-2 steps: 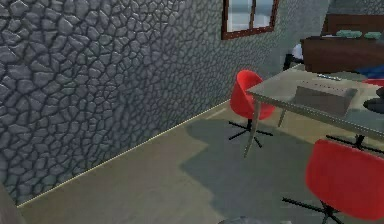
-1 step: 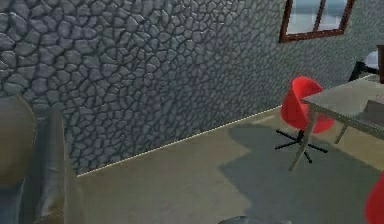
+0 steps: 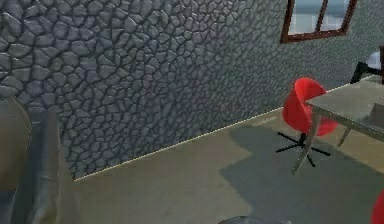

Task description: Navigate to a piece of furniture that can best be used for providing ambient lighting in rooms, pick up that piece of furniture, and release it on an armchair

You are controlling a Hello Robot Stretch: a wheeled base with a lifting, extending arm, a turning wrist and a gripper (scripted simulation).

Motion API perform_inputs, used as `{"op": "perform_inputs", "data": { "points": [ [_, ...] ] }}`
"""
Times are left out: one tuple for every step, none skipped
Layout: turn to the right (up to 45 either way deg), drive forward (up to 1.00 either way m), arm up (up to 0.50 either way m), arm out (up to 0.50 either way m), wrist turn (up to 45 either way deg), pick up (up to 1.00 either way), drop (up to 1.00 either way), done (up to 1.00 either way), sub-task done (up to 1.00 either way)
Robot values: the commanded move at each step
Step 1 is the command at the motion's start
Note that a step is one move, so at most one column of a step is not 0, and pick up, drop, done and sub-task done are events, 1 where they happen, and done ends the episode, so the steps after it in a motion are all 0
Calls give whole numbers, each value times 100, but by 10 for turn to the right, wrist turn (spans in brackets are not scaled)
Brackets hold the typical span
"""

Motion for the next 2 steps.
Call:
{"op": "perform_inputs", "data": {
  "points": [
    [-450,0,0,0,0,0,0,0,0],
    [-210,0,0,0,0,0,0,0,0]
  ]
}}
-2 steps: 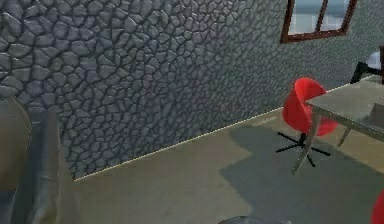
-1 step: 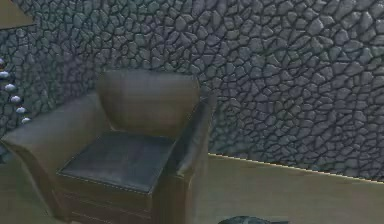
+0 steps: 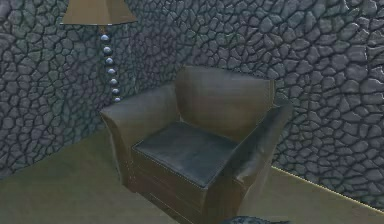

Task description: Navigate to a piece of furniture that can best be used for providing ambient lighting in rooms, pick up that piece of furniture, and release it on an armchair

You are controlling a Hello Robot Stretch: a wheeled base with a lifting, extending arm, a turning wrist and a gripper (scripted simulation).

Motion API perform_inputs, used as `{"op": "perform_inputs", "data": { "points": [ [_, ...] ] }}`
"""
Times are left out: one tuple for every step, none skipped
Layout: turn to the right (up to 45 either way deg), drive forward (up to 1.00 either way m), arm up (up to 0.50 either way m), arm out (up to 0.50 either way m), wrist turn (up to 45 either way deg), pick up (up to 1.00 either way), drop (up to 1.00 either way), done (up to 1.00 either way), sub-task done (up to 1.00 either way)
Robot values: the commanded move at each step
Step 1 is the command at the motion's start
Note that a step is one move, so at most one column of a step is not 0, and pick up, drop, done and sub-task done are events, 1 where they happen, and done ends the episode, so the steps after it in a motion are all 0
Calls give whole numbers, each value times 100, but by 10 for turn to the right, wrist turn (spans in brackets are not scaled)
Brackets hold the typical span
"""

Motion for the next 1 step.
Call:
{"op": "perform_inputs", "data": {
  "points": [
    [0,25,0,0,0,0,0,0,0]
  ]
}}
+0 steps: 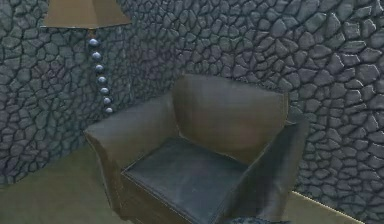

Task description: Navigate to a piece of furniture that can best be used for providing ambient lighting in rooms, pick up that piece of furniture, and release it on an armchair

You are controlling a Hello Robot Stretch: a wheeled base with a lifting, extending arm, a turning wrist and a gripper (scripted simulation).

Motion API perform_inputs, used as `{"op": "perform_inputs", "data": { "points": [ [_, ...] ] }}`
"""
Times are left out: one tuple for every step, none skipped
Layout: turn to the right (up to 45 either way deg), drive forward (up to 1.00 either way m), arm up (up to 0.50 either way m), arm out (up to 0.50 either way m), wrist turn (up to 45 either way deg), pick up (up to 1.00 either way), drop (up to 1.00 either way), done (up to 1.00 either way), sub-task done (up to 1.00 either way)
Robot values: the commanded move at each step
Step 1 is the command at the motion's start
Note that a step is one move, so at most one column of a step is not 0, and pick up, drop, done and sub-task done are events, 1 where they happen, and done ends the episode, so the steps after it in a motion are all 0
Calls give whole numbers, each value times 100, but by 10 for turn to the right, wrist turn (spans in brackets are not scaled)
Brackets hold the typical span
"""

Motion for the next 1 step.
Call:
{"op": "perform_inputs", "data": {
  "points": [
    [-420,0,0,0,0,0,0,0,0]
  ]
}}
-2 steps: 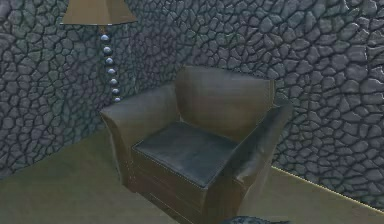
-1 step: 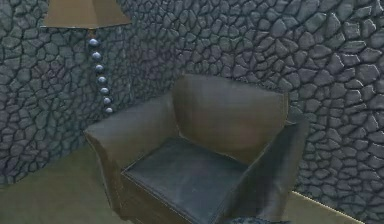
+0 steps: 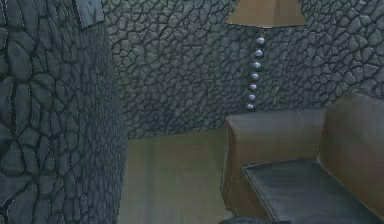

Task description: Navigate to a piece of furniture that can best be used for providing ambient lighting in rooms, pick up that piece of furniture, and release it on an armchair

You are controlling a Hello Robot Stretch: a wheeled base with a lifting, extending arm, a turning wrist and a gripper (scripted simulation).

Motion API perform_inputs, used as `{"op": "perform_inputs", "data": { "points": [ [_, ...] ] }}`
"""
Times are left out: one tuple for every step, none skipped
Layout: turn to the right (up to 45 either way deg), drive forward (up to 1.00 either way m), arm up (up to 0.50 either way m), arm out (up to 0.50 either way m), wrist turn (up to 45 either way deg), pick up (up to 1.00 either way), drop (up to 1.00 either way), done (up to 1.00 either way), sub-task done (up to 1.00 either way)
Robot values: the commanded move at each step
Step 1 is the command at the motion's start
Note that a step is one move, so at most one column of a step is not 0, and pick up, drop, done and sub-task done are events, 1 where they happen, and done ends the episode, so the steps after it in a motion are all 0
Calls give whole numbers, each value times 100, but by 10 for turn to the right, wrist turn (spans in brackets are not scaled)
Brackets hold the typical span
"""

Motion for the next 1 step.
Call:
{"op": "perform_inputs", "data": {
  "points": [
    [0,60,0,0,0,0,0,0,0]
  ]
}}
